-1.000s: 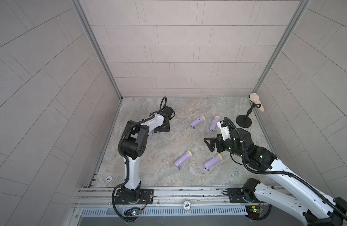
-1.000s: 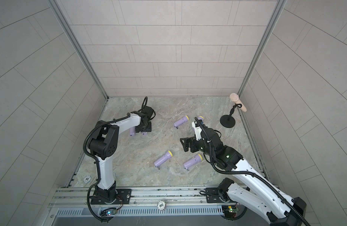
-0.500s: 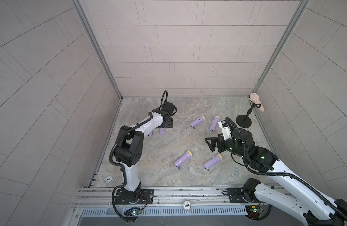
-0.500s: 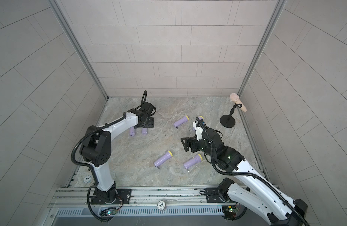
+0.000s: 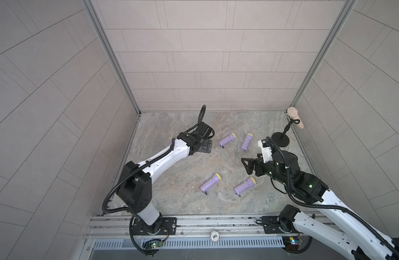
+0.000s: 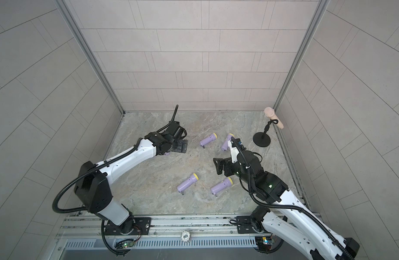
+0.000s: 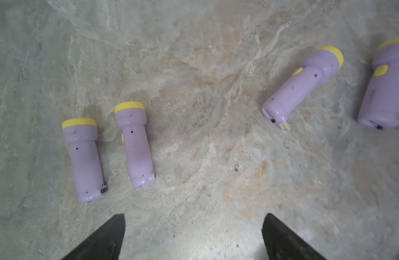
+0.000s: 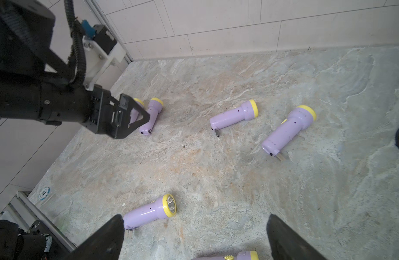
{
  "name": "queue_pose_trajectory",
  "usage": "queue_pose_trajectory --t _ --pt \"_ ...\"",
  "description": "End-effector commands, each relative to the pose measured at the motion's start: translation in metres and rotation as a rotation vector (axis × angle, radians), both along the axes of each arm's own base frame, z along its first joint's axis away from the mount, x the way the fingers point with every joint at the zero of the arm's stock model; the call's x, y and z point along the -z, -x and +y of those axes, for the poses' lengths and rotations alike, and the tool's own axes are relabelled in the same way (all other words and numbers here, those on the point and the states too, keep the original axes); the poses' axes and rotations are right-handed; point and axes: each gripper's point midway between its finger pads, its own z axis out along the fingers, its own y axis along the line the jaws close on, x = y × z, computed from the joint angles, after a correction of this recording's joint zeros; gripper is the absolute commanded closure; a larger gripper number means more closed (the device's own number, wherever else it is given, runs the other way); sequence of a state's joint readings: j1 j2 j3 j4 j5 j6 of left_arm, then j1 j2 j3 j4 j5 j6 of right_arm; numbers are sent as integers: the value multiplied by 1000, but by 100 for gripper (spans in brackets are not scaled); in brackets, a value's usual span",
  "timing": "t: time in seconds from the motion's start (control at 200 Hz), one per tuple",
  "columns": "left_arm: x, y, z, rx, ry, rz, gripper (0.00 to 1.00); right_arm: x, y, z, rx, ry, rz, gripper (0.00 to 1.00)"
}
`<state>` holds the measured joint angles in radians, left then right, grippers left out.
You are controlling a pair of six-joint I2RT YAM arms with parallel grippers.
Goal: Close the plug at the bottom of the flashlight
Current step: Place the flashlight at the center of the board.
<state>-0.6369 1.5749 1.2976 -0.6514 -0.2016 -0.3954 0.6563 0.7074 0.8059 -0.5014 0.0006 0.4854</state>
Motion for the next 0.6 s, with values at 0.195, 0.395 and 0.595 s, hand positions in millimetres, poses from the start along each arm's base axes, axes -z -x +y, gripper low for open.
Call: queue_pose_trajectory --t 0.195,0.395,0.595 --pt "8 86 -13 230 56 97 0 -4 2 -16 65 30 2 0" --pt "28 136 -29 389 7 138 0 -5 4 -20 78 24 1 0" --pt "58 164 -38 463 -74 199 0 0 7 -22 88 15 10 0"
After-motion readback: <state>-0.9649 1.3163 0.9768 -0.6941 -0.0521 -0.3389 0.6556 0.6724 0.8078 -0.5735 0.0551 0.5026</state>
